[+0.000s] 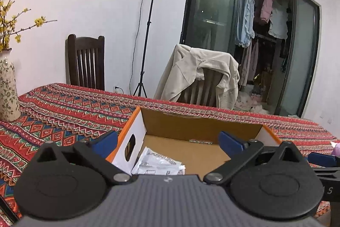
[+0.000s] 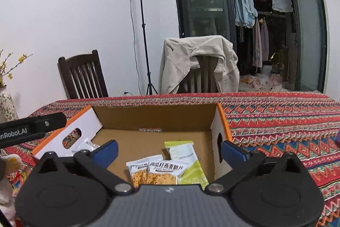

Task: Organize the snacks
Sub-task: 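Move both grippers back from the box to the snack pile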

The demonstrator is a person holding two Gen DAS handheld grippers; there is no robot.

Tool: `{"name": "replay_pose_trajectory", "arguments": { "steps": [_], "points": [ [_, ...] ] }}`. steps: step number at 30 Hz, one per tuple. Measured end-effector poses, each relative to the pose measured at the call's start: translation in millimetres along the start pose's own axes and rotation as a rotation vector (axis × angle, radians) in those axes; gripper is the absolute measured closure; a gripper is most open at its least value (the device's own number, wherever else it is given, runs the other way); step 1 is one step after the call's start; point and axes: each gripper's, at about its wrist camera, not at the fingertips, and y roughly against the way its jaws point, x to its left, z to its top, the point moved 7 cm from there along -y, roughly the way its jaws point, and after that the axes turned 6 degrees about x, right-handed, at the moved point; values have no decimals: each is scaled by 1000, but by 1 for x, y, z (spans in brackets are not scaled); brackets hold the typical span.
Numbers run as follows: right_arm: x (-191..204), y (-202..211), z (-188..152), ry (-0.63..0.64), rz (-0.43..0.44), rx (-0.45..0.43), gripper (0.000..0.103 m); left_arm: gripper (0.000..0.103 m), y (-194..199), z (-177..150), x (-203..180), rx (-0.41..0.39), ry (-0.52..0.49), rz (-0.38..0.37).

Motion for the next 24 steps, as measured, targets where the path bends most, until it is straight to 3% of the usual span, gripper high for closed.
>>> {"name": "replay_pose_trajectory", "arguments": {
  "steps": [10,24],
  "points": [
    [11,56,8,40,8,-47,0,0,56,12,-8,-49,-35,-12],
    [21,99,-48,102,-5,21,0,0,97,-39,22,24,-53,-8]
  ]
}}
